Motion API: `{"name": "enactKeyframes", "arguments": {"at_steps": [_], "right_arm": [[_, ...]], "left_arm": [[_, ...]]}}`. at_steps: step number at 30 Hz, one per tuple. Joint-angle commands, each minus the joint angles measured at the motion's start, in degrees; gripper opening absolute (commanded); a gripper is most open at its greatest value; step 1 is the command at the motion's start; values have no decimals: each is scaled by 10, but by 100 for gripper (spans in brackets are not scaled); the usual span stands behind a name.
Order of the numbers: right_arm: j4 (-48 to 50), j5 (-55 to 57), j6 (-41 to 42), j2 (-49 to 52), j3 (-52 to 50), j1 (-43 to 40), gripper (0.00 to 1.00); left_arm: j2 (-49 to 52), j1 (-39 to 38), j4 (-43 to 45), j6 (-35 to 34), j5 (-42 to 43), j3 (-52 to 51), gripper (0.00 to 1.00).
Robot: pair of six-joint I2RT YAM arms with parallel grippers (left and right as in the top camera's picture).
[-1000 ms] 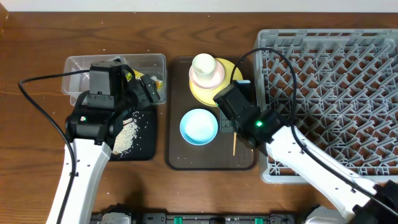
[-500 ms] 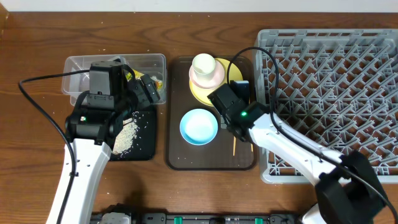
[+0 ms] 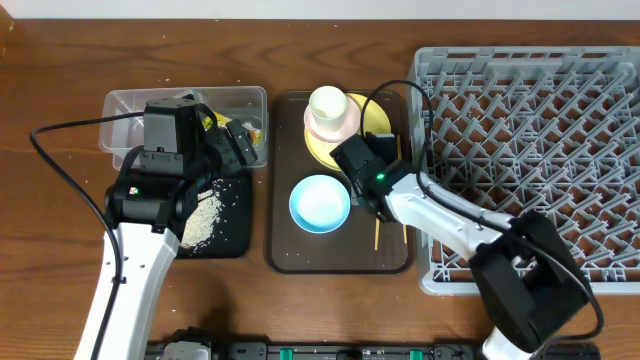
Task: Sort waste into correct bins and load items into the dishwasher rack
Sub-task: 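Lower and close the right gripper on one wooden chopstick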
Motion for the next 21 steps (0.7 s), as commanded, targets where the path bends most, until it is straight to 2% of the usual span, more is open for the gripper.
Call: {"name": "enactKeyframes", "arguments": {"at_steps": [1, 8, 16, 17, 21], "right_arm": [[2, 4, 6, 16, 10, -7, 27], [2, 4, 6, 23, 10, -7, 36], [25, -12, 6, 42, 3, -7, 36], [26, -12, 6, 43, 3, -7, 34], [25, -12, 6, 43, 3, -7, 16]], "left_arm": [[0, 2, -2, 1, -3, 7, 90], [0, 2, -2, 1, -3, 7, 90], [0, 2, -2, 1, -3, 7, 90], [0, 2, -2, 1, -3, 7, 90], [0, 2, -2, 1, -3, 7, 90]]}}
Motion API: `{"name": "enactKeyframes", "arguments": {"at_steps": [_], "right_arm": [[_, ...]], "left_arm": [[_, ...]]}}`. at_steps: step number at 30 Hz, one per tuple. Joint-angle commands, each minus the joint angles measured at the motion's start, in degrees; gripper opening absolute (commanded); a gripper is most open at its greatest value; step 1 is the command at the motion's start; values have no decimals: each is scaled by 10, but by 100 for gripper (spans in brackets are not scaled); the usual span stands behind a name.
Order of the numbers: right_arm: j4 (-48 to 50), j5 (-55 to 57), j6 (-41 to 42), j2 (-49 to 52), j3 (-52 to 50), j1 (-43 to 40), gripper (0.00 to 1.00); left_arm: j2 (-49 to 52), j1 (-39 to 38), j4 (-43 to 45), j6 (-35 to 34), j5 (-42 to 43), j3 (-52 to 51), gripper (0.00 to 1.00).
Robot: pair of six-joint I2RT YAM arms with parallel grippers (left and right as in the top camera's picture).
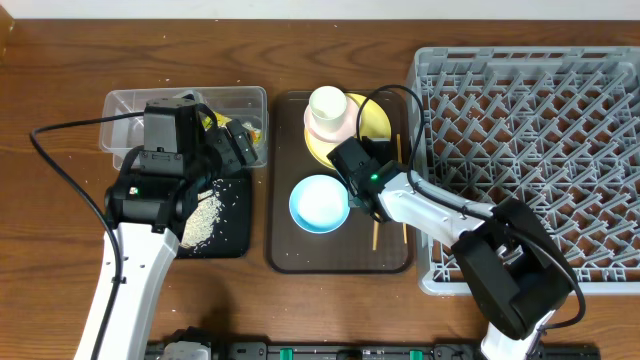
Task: Sort waste into correct bins and load items into the dishwasher rack
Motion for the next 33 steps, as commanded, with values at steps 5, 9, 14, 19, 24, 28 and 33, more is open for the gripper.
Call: {"name": "enactKeyframes", "arguments": {"at_steps": [5, 9, 14, 19, 24, 28, 33], "right_arm": [[-9, -1, 5, 7, 3, -7, 1], [-10, 0, 5, 0, 5, -7, 1], [-18, 0, -21, -57, 19, -7, 1], [-24, 2, -106, -155, 21, -9, 1], [-35, 6, -177, -236, 21, -24, 1], [-55, 15, -179, -268, 21, -56, 1], [-89, 14, -179, -262, 21, -105, 1]], "left_arm": [[0, 2, -2, 1, -3, 7, 90], [0, 2, -2, 1, -3, 7, 90], [0, 2, -2, 1, -3, 7, 90], [0, 2, -2, 1, -3, 7, 90], [0, 2, -2, 1, -3, 7, 90], [0, 2, -2, 1, -3, 7, 90], [0, 2, -2, 1, -3, 7, 90]]}}
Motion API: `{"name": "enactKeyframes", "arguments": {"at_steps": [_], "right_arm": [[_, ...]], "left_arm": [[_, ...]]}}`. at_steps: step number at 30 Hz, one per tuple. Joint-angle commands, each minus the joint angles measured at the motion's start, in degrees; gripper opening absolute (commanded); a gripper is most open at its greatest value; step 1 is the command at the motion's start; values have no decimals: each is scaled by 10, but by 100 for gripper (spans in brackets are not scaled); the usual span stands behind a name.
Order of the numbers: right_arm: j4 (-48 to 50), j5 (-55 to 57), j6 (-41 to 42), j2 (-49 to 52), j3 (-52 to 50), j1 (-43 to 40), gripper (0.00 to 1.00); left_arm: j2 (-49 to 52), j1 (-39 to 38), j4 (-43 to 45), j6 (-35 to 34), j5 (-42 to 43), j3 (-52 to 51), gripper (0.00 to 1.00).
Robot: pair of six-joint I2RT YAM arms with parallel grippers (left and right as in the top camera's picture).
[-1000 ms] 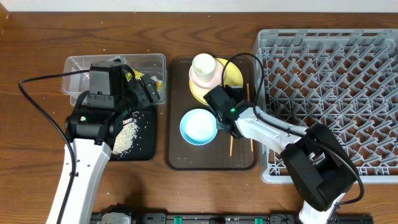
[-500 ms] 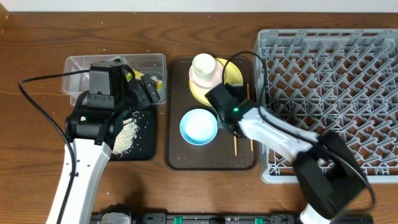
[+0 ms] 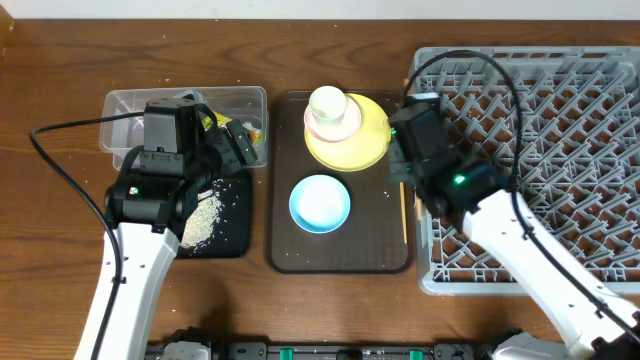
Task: Sort waste into correct bins and load items into the dishwasher rack
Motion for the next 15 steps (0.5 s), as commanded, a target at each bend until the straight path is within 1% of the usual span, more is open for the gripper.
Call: {"name": "enactKeyframes", "arguments": {"at_steps": [1, 7, 15], "right_arm": [[-16, 11, -15, 8, 4, -30, 1], [-35, 10, -14, 26, 2, -66, 1], [-34, 1, -15, 65, 2, -77, 1]], "left_arm": [[0, 2, -2, 1, -3, 7, 90], [0, 2, -2, 1, -3, 7, 90], [0, 2, -2, 1, -3, 7, 90]]}}
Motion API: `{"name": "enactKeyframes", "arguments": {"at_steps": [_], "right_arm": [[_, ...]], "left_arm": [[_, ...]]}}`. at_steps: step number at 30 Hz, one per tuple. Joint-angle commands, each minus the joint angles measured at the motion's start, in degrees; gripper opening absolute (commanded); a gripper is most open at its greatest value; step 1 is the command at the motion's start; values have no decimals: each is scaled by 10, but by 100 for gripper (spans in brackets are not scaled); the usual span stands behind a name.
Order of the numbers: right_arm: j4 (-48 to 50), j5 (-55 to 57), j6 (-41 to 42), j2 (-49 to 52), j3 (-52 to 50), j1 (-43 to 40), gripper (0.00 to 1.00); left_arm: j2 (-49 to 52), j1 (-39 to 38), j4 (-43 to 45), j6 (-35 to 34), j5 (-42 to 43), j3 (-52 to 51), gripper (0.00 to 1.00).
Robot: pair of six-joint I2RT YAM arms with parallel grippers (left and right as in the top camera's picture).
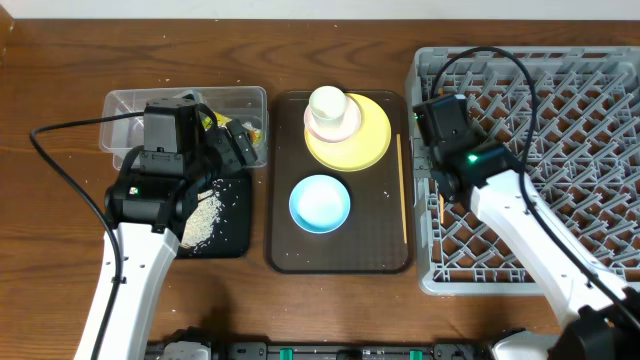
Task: Sort waste into correct bins and load items into the dishwasher rack
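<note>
A brown tray [380,250] holds a yellow plate [372,140] with a pink cup [328,106] on it, a light blue bowl [320,203], and one wooden chopstick [403,190] along its right side. My right gripper [438,188] is over the left edge of the grey dishwasher rack [560,120]. It is shut on a second chopstick [440,206], only a short end of which shows below the wrist. My left gripper [238,146] hangs open and empty over the bins left of the tray.
A clear bin [130,105] with yellow scraps stands at the back left. In front of it a black bin [228,238] holds spilled rice [203,216]. The rack fills the right of the wooden table. Cables trail from both arms.
My right gripper has moved right, from the tray's right edge beside the plate to the rack's left edge, where a chopstick end now shows under it. The left arm has not moved.
My right gripper was first low over the tray beside the blue bowl, with two chopsticks lying below it, and stayed there. Later it stood at the tray's right edge with only one chopstick left on the tray. Now it is over the rack with the other.
</note>
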Motion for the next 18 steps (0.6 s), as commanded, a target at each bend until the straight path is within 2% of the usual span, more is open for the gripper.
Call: {"name": "enactKeyframes", "arguments": {"at_steps": [1, 9, 18], "right_arm": [[2, 1, -9, 26, 2, -9, 1], [4, 1, -9, 84, 2, -29, 1], [4, -3, -9, 93, 2, -33, 4]], "left_arm": [[0, 2, -2, 1, -3, 7, 90], [0, 2, -2, 1, -3, 7, 90], [0, 2, -2, 1, -3, 7, 90]]}}
